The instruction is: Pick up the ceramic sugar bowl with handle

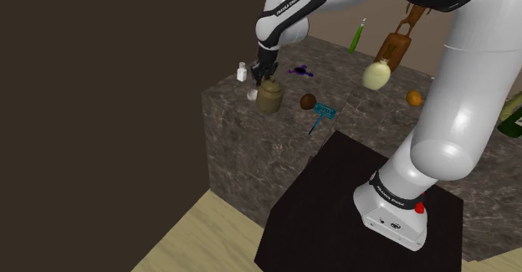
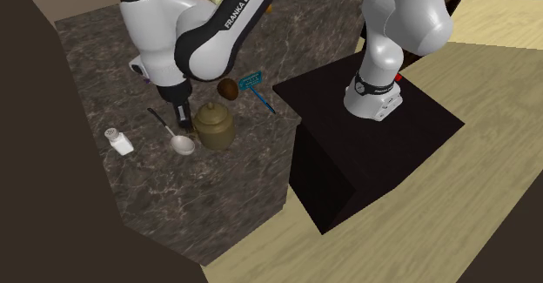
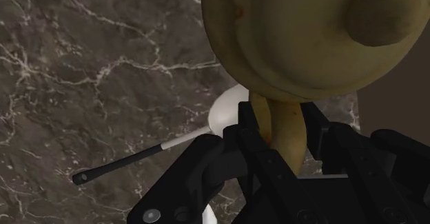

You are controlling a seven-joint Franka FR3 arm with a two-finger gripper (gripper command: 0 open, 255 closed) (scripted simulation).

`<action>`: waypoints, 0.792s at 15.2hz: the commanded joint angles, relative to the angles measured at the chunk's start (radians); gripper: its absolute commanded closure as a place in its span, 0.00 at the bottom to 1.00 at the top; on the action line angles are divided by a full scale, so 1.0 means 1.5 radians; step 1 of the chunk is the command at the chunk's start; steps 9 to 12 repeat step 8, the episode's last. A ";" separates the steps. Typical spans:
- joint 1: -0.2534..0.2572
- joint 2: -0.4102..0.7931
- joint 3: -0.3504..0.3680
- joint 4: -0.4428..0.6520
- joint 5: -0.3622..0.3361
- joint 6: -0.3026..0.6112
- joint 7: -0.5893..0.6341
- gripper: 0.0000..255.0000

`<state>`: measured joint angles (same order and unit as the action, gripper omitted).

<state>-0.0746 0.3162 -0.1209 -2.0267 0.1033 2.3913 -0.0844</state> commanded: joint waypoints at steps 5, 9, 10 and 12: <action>0.001 -0.034 -0.004 0.014 -0.008 -0.046 0.006 1.00; 0.002 -0.039 -0.004 0.017 -0.010 -0.055 0.007 1.00; 0.002 -0.039 -0.004 0.017 -0.010 -0.055 0.007 1.00; 0.002 -0.039 -0.004 0.017 -0.010 -0.055 0.007 1.00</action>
